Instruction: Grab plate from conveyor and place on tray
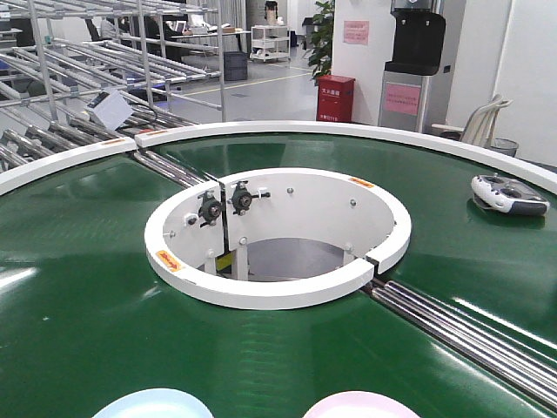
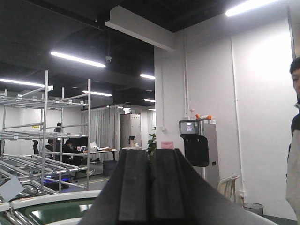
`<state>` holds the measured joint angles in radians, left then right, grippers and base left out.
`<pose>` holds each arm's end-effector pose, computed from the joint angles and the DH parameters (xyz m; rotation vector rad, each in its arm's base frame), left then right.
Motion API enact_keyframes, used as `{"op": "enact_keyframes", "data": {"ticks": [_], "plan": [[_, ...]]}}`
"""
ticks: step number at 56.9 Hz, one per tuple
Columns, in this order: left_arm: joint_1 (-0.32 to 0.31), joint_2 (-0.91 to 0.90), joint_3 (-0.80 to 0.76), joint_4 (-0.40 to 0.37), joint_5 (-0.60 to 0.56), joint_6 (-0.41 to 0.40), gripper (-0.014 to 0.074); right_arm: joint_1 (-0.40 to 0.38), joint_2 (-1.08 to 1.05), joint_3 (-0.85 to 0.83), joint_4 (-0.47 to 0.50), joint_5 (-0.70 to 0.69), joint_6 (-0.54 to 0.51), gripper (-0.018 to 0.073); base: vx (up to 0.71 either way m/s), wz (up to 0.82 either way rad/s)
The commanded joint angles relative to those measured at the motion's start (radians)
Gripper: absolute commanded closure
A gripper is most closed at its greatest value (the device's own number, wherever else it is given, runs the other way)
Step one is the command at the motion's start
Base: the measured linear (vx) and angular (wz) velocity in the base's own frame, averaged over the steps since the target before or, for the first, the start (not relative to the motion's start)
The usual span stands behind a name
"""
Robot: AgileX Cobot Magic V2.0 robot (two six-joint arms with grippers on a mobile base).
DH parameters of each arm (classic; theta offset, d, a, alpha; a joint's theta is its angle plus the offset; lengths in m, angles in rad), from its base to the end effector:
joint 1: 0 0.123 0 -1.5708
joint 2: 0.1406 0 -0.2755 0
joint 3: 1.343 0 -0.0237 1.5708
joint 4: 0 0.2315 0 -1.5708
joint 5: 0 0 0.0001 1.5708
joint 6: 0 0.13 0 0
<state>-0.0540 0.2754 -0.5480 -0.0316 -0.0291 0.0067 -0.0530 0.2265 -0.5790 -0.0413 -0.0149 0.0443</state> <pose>0.0766 -0.0040 0.3872 0.0164 1.1821 -0.0689 0.0590 -0.0031 0.3989 0.0307 1.1159 -0.0444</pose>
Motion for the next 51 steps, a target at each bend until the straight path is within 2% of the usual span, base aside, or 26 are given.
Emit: {"op": "enact_keyframes", "data": {"ticks": [1,6,11,22,27,34,45,51], "plan": [[0.001,0.174,-0.196,-0.008,0.009,0.065,0.0594,-0.004,0.169,-0.189,-0.011,0.048,-0.012,0.0572,0.0,0.0],[0.001,0.316,-0.297,-0.008,0.029,0.076,0.0594,-0.004,0.312,-0.286,-0.009,0.06,-0.011,0.0572,0.0,0.0],[-0.007,0.398,-0.324,-0.009,0.023,0.067,0.0594,-0.004,0.394,-0.312,-0.007,0.055,-0.008,0.0572,0.0,0.0],[-0.026,0.456,-0.324,-0.009,0.044,0.049,0.0589,-0.004,0.48,-0.311,0.003,0.064,-0.007,0.0562,0.0,0.0],[-0.026,0.456,-0.324,-0.009,0.042,0.053,0.0562,-0.004,0.48,-0.311,0.003,0.064,-0.007,0.0529,0.0,0.0],[-0.026,0.456,-0.324,-0.009,0.039,0.053,0.0472,-0.004,0.48,-0.311,0.002,0.065,-0.009,0.0417,0.0,0.0],[-0.026,0.456,-0.324,-0.009,0.044,0.053,0.0223,-0.004,0.48,-0.311,0.002,0.065,-0.01,0.0077,0.0,0.0],[-0.026,0.456,-0.324,-0.009,0.044,0.054,0.0131,-0.004,0.48,-0.311,0.002,0.065,-0.01,-0.0057,0.0,0.0]]}}
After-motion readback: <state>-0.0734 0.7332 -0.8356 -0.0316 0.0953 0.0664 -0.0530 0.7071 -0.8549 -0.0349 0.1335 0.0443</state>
